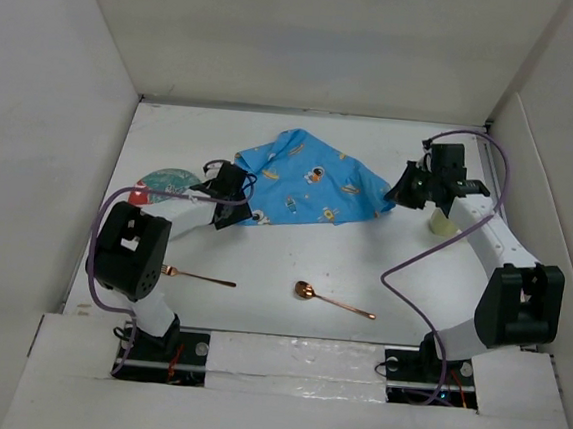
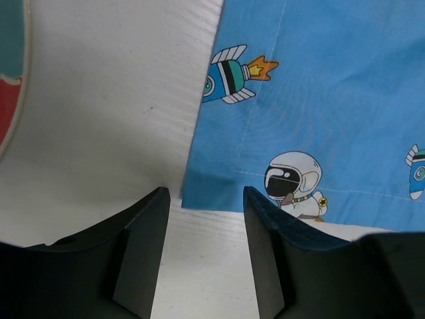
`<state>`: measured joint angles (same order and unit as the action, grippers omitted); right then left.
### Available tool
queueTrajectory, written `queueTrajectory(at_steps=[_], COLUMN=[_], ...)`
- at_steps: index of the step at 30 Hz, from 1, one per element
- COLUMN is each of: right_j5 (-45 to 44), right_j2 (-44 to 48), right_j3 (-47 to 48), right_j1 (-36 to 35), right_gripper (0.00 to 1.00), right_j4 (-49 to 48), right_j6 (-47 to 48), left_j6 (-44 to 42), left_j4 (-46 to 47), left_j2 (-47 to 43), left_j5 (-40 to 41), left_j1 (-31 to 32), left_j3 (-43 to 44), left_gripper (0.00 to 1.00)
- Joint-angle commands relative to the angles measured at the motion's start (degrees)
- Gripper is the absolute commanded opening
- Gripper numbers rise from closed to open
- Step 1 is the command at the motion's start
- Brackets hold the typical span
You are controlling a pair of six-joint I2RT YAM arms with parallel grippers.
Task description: Set the dinner table for one person
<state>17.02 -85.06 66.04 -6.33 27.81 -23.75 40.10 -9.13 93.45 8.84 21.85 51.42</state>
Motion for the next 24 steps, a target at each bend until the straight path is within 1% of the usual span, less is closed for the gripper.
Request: queueTrajectory(at_steps=[1,4,6,8,9,10,11,13,14,15,16,17,20,23,24], right_j5=[1.09,1.53,1.53,1.53,1.62,1.62,1.70,1.88,2.14,2.23,2.32,2.41,2.85,2.85,2.06], right_j2=[2.18,2.35,2.44,2.53,2.70,2.79,3.05,3.49,3.75,3.76,4.02,4.28,4.55,6.91,7.97], right_j3=[-0.21,-0.30,-0.30,-0.30,-0.04,0.14,0.05,0.23,0.49,0.49,0.67,0.76,2.16,5.48,6.55], right_j1=[-0.62,-0.62,-1.14,-1.14,-1.14,-1.14,-1.14,-1.14,-1.14,-1.14,-1.14,-1.14,-1.14,-1.14,-1.14], right_gripper=[0.00,0.00,0.00,0.00,0.00,0.00,0.00,0.00,0.00,0.00,0.00,0.00,0.00,0.00,0.00], right_j4=[-2.59,-2.94,-3.20,-3.29,-3.55,-3.56,-3.90,-4.08,-4.08,-4.17,-4.26,-4.17,-3.39,-1.54,-1.10], right_j6=[0.46,0.11,-0.16,-0.42,-0.42,-0.51,-0.60,-1.03,-1.12,-1.13,-1.13,-1.13,-1.21,-1.47,-1.56], left_j6=[-0.89,-2.30,-2.57,-2.83,-3.61,-3.97,-4.32,-5.63,-5.99,-5.99,-5.91,-5.99,-7.13,-8.45,-9.76], left_j4=[-1.68,-3.70,-4.58,-5.37,-6.07,-6.60,-7.04,-8.18,-8.54,-8.98,-9.50,-10.03,-11.96,-16.09,-17.58], left_j2=[2.78,5.33,6.30,6.92,7.10,7.10,7.27,7.71,7.80,7.80,7.80,7.71,5.35,0.78,-0.71], left_j5=[4.42,6.62,6.98,7.33,8.55,8.56,9.26,9.96,10.05,10.14,10.40,10.49,10.23,9.45,9.09], left_j1=[1.62,3.46,3.99,4.52,4.52,4.52,4.52,4.52,4.52,4.52,4.52,4.52,4.52,4.52,4.52], left_j3=[1.57,3.59,3.78,3.95,4.30,4.30,4.48,4.83,5.09,5.36,5.88,6.32,8.95,15.62,19.47], left_gripper=[0.46,0.45,0.42,0.36,0.31,0.31,0.25,0.19,0.07,0.07,0.02,0.00,0.00,0.00,0.00])
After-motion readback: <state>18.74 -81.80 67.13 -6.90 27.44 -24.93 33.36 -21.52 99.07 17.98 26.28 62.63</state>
